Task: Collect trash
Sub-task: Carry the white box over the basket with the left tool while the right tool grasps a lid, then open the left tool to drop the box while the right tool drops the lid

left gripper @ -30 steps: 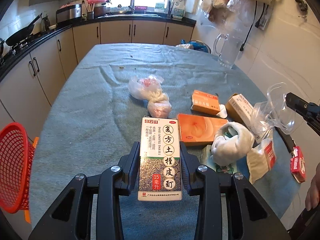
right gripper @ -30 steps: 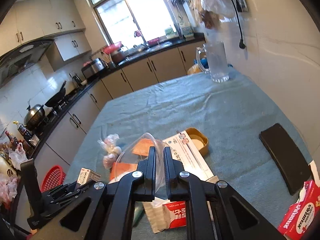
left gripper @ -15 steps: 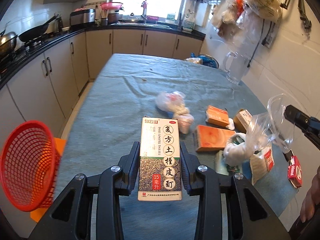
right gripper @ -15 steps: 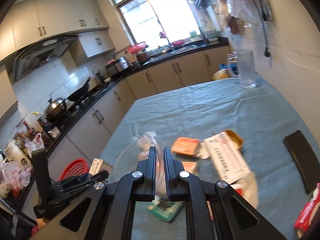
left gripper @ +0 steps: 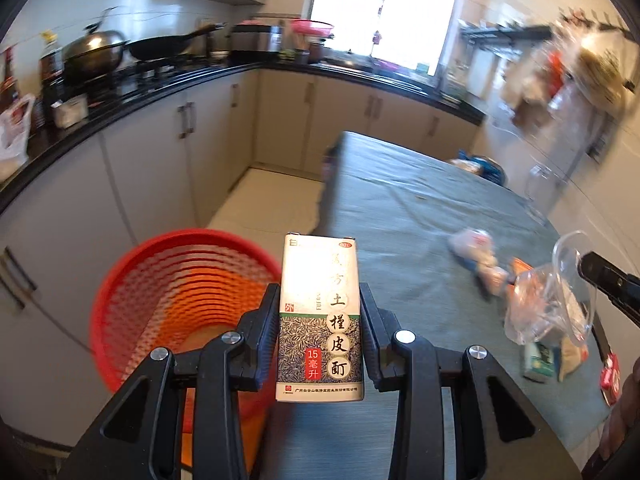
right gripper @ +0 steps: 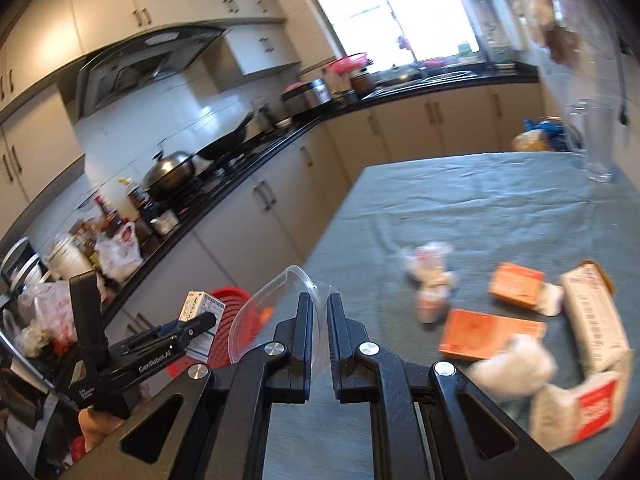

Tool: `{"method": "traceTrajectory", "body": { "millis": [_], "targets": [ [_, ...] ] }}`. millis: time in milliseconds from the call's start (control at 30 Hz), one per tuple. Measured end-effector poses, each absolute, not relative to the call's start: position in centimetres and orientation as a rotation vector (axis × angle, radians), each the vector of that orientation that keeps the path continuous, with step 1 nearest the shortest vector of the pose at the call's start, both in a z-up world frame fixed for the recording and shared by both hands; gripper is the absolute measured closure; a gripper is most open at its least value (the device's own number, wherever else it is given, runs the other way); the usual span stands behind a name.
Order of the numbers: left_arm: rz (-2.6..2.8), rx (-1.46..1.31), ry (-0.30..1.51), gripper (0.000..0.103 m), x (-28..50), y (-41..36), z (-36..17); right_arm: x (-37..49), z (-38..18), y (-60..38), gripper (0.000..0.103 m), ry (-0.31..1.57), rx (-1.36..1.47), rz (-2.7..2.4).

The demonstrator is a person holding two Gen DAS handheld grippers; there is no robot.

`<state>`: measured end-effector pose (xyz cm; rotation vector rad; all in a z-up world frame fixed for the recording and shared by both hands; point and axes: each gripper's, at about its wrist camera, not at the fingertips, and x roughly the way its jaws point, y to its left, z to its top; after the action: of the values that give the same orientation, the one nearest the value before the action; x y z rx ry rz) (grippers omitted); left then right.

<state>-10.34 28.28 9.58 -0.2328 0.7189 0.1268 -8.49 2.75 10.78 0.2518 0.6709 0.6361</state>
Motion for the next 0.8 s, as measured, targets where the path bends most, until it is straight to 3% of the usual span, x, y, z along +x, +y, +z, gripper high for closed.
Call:
{"method": "traceTrajectory", "body": {
  "millis": [400,800],
  "targets": [
    [0.252,-0.329,0.791,0.068,-11.3,37.5,5.0,-7.2,8.8,16.4,0.095,0.750,0.145,0.798],
    [0.292,-0.364,0.832,0.067,-11.0,40.1,1.5,-4.3,2.8,23.6,0.095,0.883,0.092,0.803]
  ]
}}
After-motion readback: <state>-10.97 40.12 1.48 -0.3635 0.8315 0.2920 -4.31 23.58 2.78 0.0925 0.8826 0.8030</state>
